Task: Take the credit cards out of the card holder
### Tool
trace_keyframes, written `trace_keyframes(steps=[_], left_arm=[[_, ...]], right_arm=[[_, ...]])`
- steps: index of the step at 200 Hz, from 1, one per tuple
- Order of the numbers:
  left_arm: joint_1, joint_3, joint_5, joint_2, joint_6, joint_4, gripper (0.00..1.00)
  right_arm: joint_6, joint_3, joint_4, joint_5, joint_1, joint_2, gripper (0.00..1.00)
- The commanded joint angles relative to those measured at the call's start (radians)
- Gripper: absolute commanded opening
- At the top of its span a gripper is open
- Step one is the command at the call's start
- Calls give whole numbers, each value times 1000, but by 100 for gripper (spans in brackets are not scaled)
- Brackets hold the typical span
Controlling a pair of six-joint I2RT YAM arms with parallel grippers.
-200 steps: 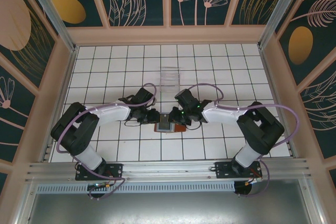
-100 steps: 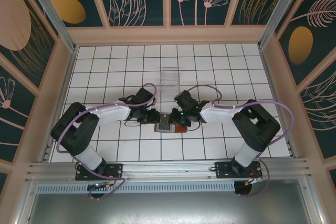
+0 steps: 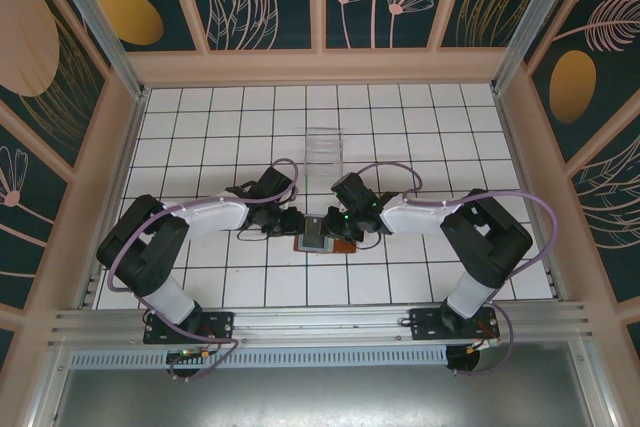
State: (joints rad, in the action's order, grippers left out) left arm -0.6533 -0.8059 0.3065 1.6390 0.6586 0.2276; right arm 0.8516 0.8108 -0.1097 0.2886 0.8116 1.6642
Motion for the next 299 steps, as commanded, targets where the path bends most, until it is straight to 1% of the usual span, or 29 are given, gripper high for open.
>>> trace_keyframes(steps=[1,59,81,99,148,197,238,256,278,299], left_arm=[[-5,10,-36,25,-13,40,29],[-4,5,-44,23,-14,49,30],[-5,-3,-50,19,-14,55,30],[-3,-21,-58,5,-17,63,31],[-6,-62,-39,-41,-9,81,33],[-10,-59,4,-21,-11,50,35],[-13,-48,10,29,-15,25,35],[-13,-39,-3,41,-17,24,34],[-13,-41,-72,51,-32,63,31],[-13,-27,-68,48,-29,56,31]], right_arm=[[6,5,-68,-58,4,14,16],[14,12,-102,-115,3,-30,8],[15,11,-102,-130,3,-59,8],[18,3,-86,-129,1,-83,11],[33,-23,-27,-84,-5,-101,13],[37,-28,-11,-71,-5,-93,14],[33,-25,-3,-55,-6,-81,15],[31,-27,7,-49,-7,-72,15],[30,-35,30,-39,-8,-69,15],[21,-52,72,-18,-12,-69,17]])
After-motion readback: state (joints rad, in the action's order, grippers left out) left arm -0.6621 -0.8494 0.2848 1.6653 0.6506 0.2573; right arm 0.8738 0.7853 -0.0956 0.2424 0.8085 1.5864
